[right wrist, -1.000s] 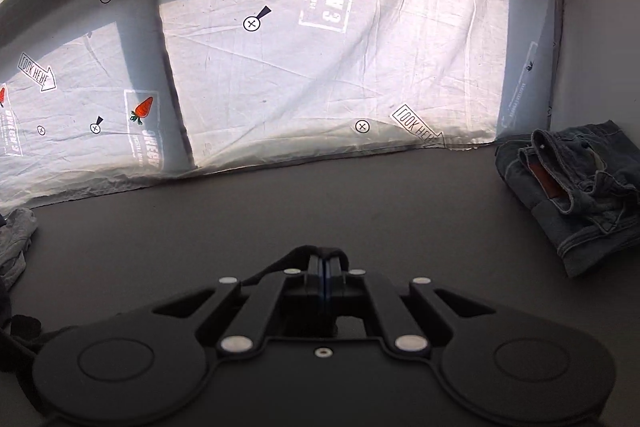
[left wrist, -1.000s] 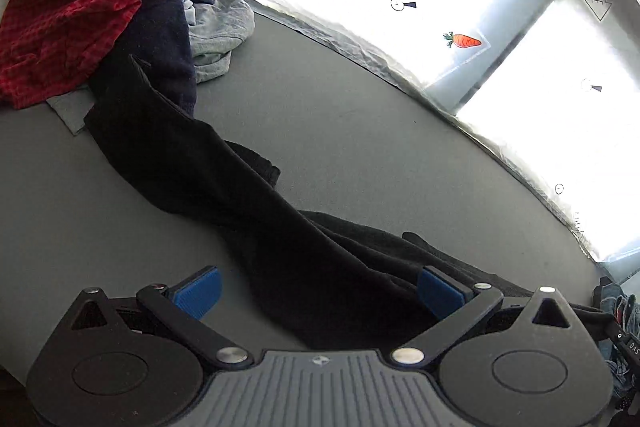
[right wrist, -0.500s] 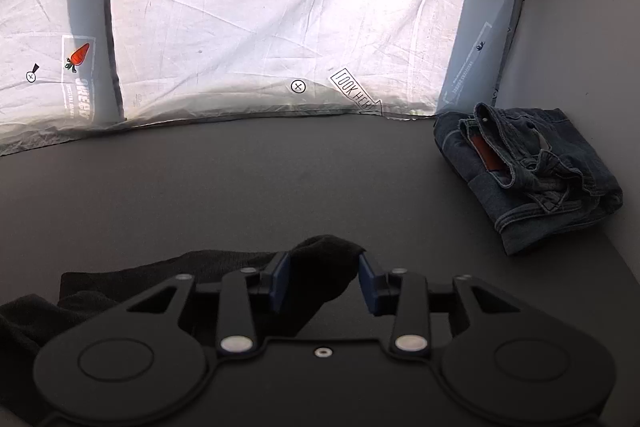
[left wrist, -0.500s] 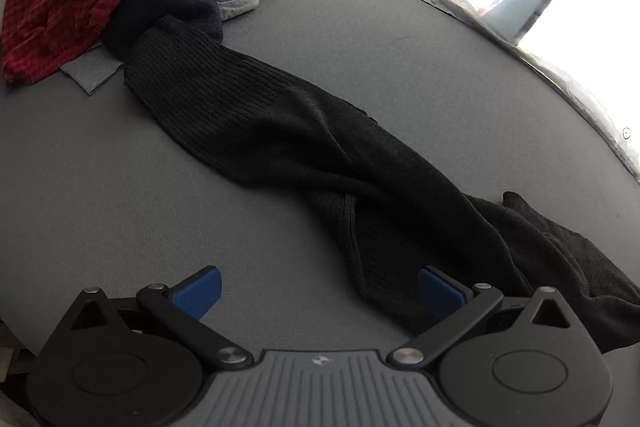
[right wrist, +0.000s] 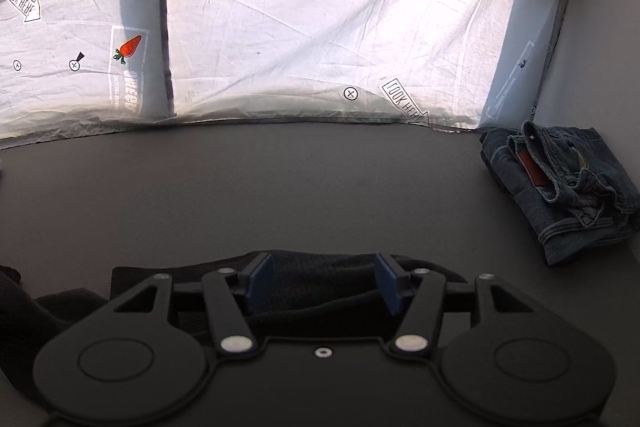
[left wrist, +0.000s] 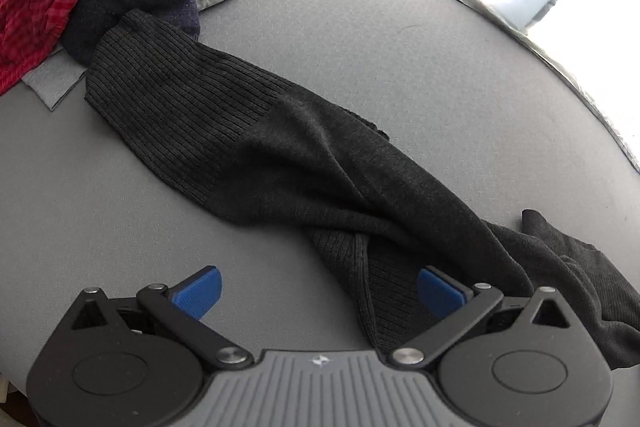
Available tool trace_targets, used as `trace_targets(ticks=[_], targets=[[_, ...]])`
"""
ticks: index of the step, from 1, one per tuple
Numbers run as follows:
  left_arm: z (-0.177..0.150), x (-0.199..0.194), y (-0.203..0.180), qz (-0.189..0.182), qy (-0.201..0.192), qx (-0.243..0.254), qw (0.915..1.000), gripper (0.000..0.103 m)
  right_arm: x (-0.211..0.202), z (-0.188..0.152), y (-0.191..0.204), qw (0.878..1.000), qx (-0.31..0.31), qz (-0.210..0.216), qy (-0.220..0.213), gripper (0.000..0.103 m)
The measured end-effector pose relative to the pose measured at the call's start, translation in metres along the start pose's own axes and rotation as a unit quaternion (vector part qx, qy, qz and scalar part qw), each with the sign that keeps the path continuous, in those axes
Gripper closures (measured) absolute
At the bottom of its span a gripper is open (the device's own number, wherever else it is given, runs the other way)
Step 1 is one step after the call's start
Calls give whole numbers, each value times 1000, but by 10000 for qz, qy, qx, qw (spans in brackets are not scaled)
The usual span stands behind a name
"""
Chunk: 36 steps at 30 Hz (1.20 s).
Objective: Fold clothes
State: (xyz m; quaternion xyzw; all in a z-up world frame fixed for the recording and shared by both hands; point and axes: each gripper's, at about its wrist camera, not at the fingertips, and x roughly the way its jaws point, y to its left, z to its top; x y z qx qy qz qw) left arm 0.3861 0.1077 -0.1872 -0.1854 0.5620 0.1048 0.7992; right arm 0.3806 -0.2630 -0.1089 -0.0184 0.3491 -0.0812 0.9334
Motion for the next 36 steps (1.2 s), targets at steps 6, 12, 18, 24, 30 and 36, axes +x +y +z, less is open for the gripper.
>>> trace_targets(ticks=[6, 12, 18, 24, 30, 36], targets=[[1, 10, 7, 116, 167, 83, 9998, 0, 26, 14, 52, 9937, -120, 1028, 429, 46], [-4, 19, 20, 131, 373, -36, 9992, 0, 70, 14, 94, 9405, 1293, 2520, 1877, 48], [1, 28, 33, 64, 576, -434, 9974, 0, 108, -34, 119, 7429, 4284, 3516, 3754, 50], [0, 31, 37, 6, 646, -526, 9965, 0, 120, -68, 136, 6350, 5682, 3036, 4263, 50], [0, 35, 33, 77, 710, -453, 9964, 0, 135, -77, 142, 6288, 5857, 2590, 4410, 53], [0, 37, 28, 156, 737, -336, 9966, 0, 130, -84, 148, 6401, 5794, 2512, 4376, 93]])
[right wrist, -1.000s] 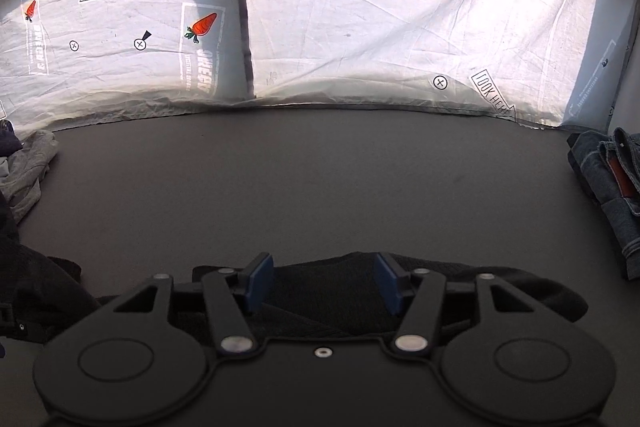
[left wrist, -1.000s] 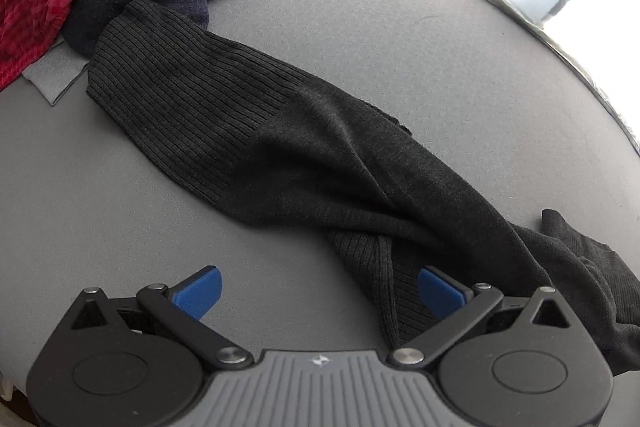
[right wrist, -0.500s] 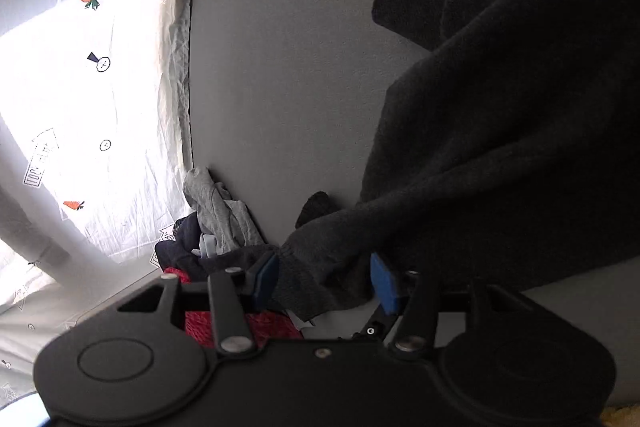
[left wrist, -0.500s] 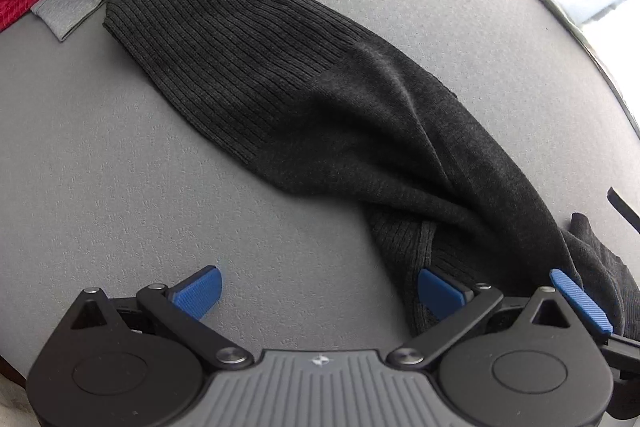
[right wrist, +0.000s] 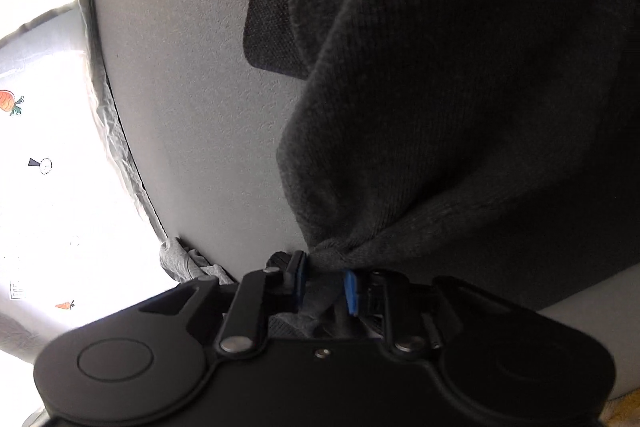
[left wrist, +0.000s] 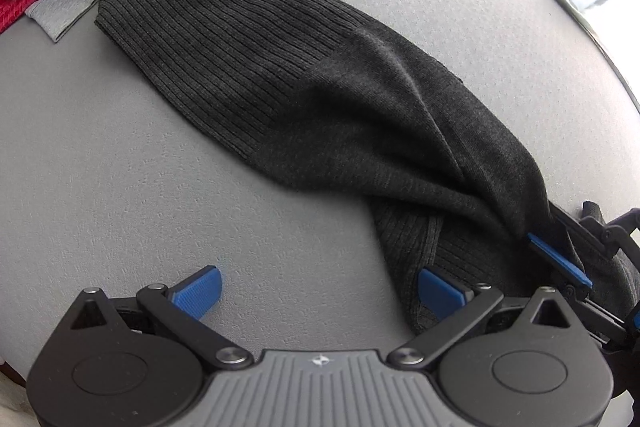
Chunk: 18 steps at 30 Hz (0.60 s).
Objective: Fold clothes
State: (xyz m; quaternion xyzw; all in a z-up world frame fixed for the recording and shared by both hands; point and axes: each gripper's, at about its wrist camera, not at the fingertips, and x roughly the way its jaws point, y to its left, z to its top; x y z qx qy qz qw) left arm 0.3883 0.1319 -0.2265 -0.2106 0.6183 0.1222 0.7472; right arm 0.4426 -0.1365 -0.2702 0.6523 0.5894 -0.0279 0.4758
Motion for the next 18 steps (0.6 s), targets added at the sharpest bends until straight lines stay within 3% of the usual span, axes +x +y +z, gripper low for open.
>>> trace_targets(ticks=[7, 10, 13, 18], targets=[[-2, 0, -8, 117, -30, 157, 9998, 0, -16, -26, 12, 9975, -549, 424, -100, 97], [-3, -1, -10, 151, -45, 197, 9997, 0, -38, -37, 32, 9906, -1086, 768, -328, 97], [-3, -2, -13, 177, -64, 234, 9995, 0, -76, -45, 49, 9765, -1582, 1210, -830, 98], [-9, -6, -21, 318, -137, 300, 9989, 0, -149, -39, 53, 9532, -1666, 1848, -1720, 98]])
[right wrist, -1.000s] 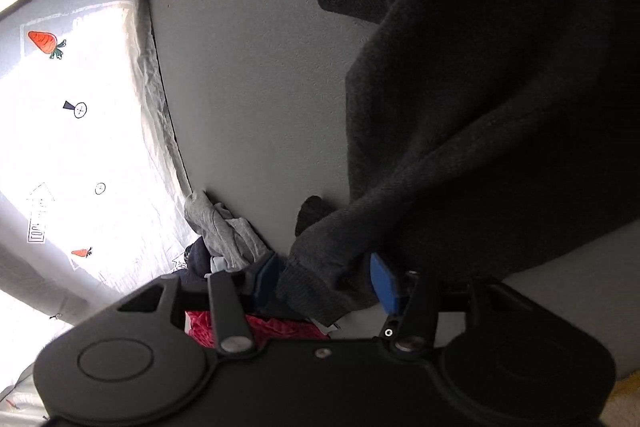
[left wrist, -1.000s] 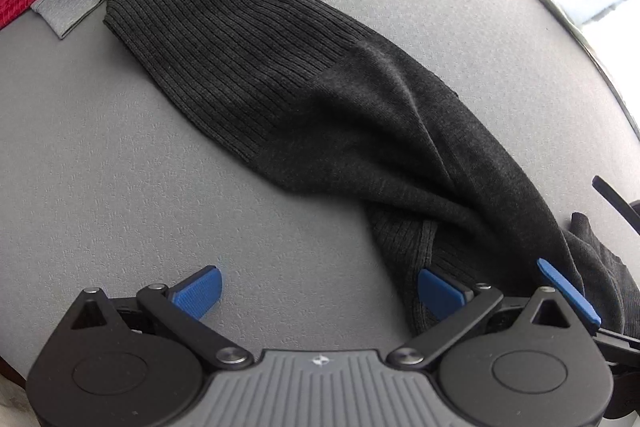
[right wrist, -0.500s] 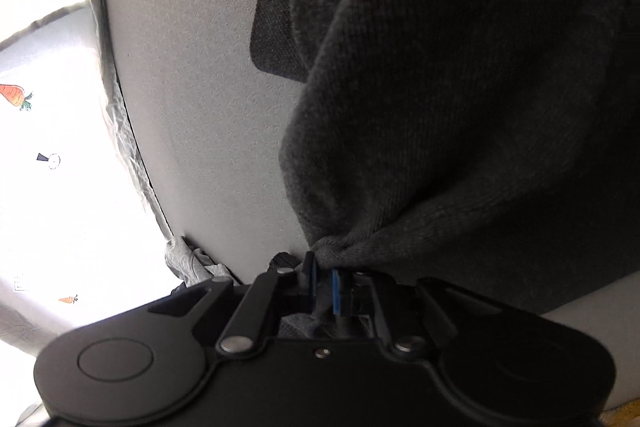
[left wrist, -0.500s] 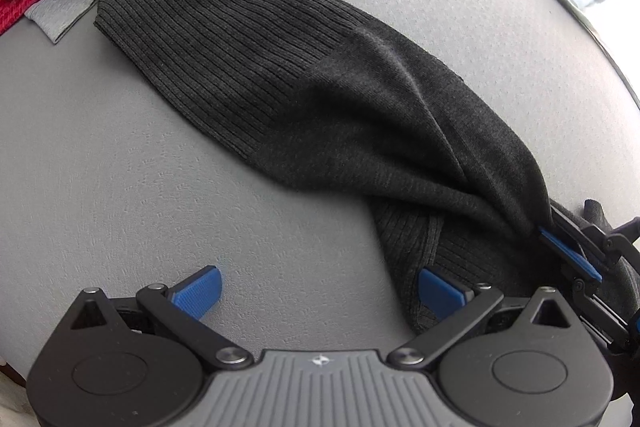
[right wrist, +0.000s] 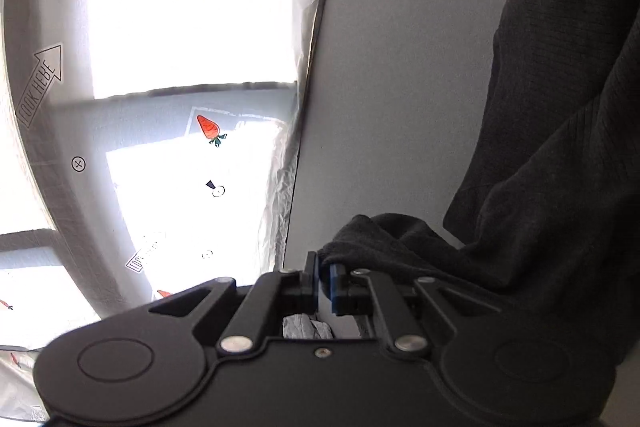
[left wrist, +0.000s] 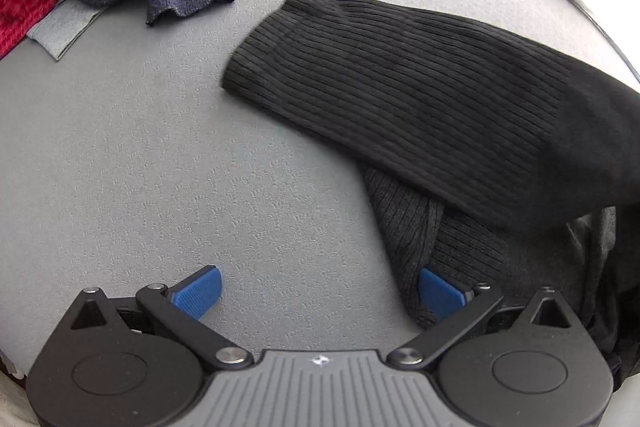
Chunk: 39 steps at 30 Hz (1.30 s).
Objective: Fold clothes
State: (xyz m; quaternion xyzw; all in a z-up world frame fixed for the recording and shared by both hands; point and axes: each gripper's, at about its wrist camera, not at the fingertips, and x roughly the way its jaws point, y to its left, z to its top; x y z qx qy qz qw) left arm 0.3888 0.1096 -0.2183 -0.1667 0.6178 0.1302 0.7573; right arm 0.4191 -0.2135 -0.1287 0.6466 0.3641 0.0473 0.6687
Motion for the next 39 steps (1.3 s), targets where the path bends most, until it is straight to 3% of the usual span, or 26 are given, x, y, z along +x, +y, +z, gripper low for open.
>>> trace_targets(ticks=[4, 8, 12, 14, 16, 19, 22, 23, 27, 29, 31, 32, 35, 39], targets=[[-8, -5, -2, 53, -14, -88, 9999, 0, -70, 26, 4, 9946, -177, 127, -1015, 98], [-21, -10, -9, 112, -34, -150, 9998, 0, -144, 46, 9, 9768, -493, 7, -2083, 98], [-35, -12, -19, 251, -45, -143, 9996, 0, -226, 72, 2, 9382, -1023, -443, -3275, 98], [-38, -13, -24, 293, -44, -153, 9994, 0, -256, 90, -11, 9137, -1299, -1002, -3717, 98], [-41, -13, -30, 356, -44, -153, 9992, 0, -258, 123, -35, 8927, -1378, -1742, -3921, 97], [-43, -11, -38, 465, 12, -84, 9989, 0, -247, 161, -58, 8779, -1351, -2831, -3619, 95], [-42, -10, -45, 554, 29, -38, 9985, 0, -224, 157, -61, 8650, -1734, -3330, -3330, 88], [-42, -10, -46, 543, 35, -55, 9985, 0, -213, 149, -58, 8575, -2018, -3393, -3300, 81], [-39, -10, -47, 445, 72, -92, 9989, 0, -179, 124, -34, 8278, -3334, -3222, -3160, 58], [-36, -11, -50, 464, 111, -74, 9988, 0, -165, 114, -26, 8294, -3805, -2917, -2867, 53], [-32, -11, -54, 480, 189, -67, 9986, 0, -141, 106, -21, 8335, -4333, -2648, -2179, 51], [-29, -11, -55, 477, 250, -74, 9985, 0, -126, 101, -22, 8296, -4568, -2613, -1866, 49], [-20, -10, -59, 456, 417, -113, 9980, 0, -81, 81, -27, 8021, -5250, -2654, -1024, 43], [-13, -10, -66, 450, 545, -91, 9975, 0, -29, 49, -42, 7521, -6008, -2698, -245, 41]])
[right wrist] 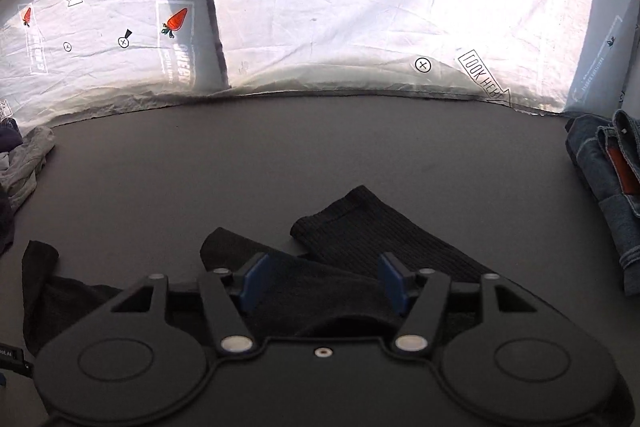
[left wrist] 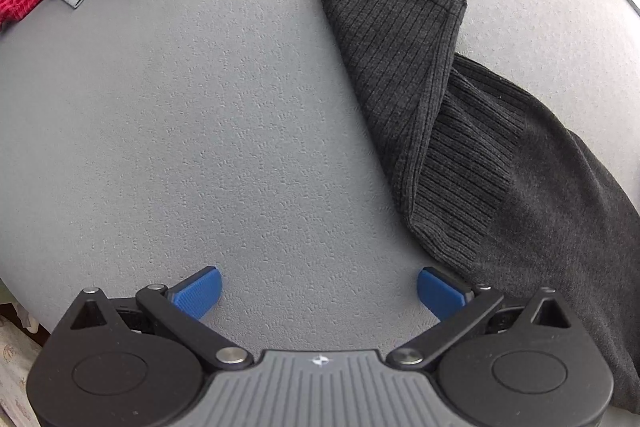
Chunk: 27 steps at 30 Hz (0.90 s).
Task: Fold clothes
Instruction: 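Grasp the black sweater sleeve cuff with the left gripper and lift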
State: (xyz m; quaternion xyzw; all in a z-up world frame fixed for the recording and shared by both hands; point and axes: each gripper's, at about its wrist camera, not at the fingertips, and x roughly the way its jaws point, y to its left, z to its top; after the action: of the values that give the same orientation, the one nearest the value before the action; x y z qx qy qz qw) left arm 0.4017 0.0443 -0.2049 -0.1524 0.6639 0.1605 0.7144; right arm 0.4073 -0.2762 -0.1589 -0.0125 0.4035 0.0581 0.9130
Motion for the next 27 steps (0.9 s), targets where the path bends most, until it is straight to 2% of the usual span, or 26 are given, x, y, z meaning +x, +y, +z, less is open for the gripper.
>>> trace_targets(ticks=[4, 10, 13, 15, 18, 19, 20, 21, 22, 23, 24, 25, 26, 27], targets=[[6, -2, -7, -9, 104, 7, 9999, 0, 25, -6, 33, 9981, -488, 123, 346, 41], [14, -5, -21, -4, 196, 3, 9998, 0, 53, -10, 58, 9912, -1188, 105, 579, 43], [16, -11, -30, 27, 72, 3, 10000, 0, 60, -11, 63, 9879, -1401, 4, 670, 56], [19, -19, -37, 50, -212, 74, 9997, 1, 60, -9, 61, 9884, -1359, 44, 679, 74], [27, -34, -51, 1, -704, 340, 9969, 4, 57, -5, 52, 9923, -1092, 52, 588, 85], [30, -37, -57, -16, -847, 469, 9953, 8, 56, -4, 49, 9935, -991, 47, 551, 86], [12, -36, -58, -51, -967, 584, 9936, 12, 56, -2, 46, 9947, -893, 36, 511, 88], [-24, -32, -53, -105, -1073, 682, 9918, 16, 54, -1, 43, 9955, -815, 28, 476, 90], [-39, -29, -53, -161, -1142, 742, 9906, 24, 53, 1, 41, 9963, -740, 22, 427, 90], [-37, -28, -56, -201, -1158, 751, 9902, 32, 51, 3, 38, 9972, -658, 17, 368, 91], [-23, -28, -40, -242, -1213, 734, 9896, 32, 49, 6, 35, 9978, -592, -8, 303, 92], [2, -29, -8, -296, -1314, 709, 9884, 35, 46, 9, 32, 9983, -534, -43, 235, 92], [13, -30, 5, -315, -1411, 705, 9870, 41, 44, 13, 29, 9987, -476, -78, 168, 92], [15, -31, 4, -314, -1482, 720, 9858, 43, 42, 17, 25, 9991, -397, -124, 96, 93]])
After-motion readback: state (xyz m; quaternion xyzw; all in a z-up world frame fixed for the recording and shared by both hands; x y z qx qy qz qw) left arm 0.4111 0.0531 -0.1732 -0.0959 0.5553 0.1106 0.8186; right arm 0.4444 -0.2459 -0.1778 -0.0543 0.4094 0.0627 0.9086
